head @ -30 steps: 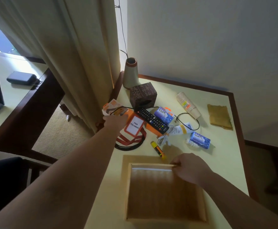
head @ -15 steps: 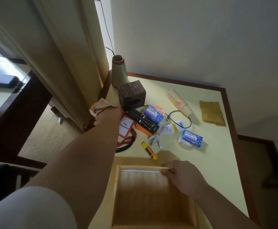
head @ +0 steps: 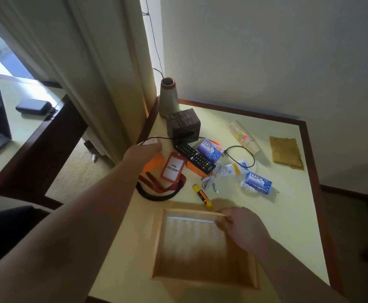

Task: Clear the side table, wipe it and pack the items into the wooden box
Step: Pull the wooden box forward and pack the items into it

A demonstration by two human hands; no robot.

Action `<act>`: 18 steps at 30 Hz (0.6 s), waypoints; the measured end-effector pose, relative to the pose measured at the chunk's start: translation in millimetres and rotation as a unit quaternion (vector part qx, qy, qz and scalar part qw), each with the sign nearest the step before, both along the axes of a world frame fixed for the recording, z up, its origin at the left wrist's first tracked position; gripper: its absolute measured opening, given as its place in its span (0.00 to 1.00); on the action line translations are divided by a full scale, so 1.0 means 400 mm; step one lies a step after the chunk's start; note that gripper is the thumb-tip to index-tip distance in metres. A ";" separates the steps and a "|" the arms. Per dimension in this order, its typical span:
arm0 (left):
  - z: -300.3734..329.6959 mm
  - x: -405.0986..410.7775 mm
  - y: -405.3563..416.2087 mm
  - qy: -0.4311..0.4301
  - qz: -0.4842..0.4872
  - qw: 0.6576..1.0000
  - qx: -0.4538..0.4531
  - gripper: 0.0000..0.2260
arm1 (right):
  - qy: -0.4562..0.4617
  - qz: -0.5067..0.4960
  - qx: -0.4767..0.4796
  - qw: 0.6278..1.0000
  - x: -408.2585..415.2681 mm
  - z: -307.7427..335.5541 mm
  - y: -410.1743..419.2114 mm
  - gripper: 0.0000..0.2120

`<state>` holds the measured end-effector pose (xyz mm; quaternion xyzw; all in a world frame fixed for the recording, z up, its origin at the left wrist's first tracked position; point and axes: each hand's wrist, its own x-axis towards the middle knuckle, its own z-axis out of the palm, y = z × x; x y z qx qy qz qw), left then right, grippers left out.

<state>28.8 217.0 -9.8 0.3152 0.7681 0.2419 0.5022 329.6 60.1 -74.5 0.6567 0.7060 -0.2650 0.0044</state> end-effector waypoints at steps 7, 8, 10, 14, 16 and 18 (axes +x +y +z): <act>0.113 0.003 -0.130 0.014 -0.010 0.999 -0.036 0.29 | -0.026 0.025 0.033 0.999 -0.009 0.028 -0.021 0.11; 0.131 0.012 -0.161 0.033 -0.008 0.999 -0.041 0.29 | -0.019 0.024 0.044 0.999 -0.010 0.030 -0.028 0.10; 0.162 0.033 -0.242 0.085 0.002 0.996 -0.016 0.26 | 0.010 0.010 0.080 0.997 -0.004 0.028 -0.049 0.12; 0.187 0.107 -0.451 0.083 -0.005 0.994 0.064 0.16 | 0.034 -0.021 0.143 0.989 0.024 0.008 -0.086 0.16; 0.169 0.149 -0.547 0.092 -0.034 0.993 0.062 0.20 | 0.044 -0.024 0.148 0.988 0.033 0.006 -0.096 0.19; 0.127 0.178 -0.617 0.131 -0.075 0.987 0.060 0.28 | 0.051 -0.022 0.139 0.989 0.037 0.009 -0.104 0.20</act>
